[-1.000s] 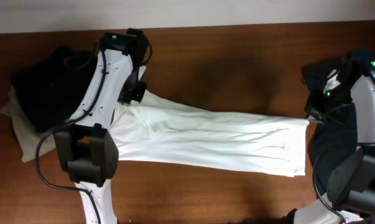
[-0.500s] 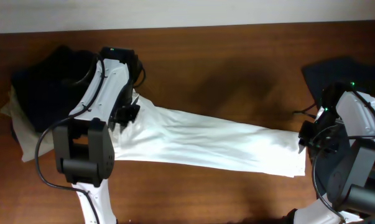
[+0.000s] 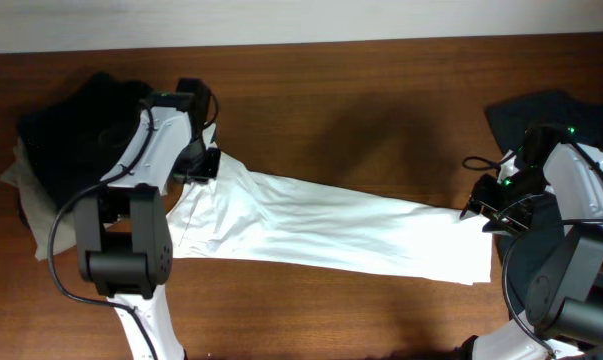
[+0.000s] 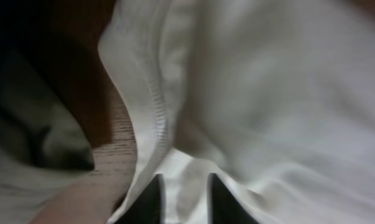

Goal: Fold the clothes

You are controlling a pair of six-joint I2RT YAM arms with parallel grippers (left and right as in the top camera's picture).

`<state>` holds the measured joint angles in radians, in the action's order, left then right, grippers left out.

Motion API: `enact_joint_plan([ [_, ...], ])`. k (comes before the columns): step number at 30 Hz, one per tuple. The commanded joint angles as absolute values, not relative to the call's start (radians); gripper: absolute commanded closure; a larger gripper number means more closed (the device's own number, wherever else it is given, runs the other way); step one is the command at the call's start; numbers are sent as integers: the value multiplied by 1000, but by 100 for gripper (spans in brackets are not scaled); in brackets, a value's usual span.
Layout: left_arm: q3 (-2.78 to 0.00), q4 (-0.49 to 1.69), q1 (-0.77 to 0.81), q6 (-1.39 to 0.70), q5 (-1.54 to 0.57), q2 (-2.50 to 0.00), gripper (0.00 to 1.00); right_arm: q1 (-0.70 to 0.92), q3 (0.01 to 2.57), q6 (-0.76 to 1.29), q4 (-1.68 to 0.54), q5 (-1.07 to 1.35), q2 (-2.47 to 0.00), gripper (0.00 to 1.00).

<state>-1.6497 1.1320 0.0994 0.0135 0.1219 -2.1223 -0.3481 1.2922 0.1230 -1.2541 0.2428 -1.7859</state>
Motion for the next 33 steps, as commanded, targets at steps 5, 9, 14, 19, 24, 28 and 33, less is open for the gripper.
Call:
enact_joint_plan([
  [5, -1613, 1213, -8, 19, 56, -2088, 99, -347, 1136, 165, -1105, 259, -1779, 50],
  [9, -1633, 1068, -19, 82, -239, -2036, 38, -347, 944, 266, -882, 258, -1779, 75],
  [14, -1618, 950, -18, 96, -319, -2100, 44, -347, 875, 324, -769, 251, -1779, 86],
  [19, -1641, 1161, -67, 141, -314, -2131, 100, -347, 875, 324, -770, 251, -1779, 86],
  [24, -1665, 1209, -200, 149, -266, -2131, 100, -347, 875, 324, -775, 251, -1779, 86],
  [28, -1665, 1243, -203, 152, -266, -2131, 58, -347, 875, 324, -782, 251, -1779, 85],
  [33, -1695, 1222, -203, 152, -289, -2131, 50, -349, 876, 324, -819, 252, -1779, 73],
])
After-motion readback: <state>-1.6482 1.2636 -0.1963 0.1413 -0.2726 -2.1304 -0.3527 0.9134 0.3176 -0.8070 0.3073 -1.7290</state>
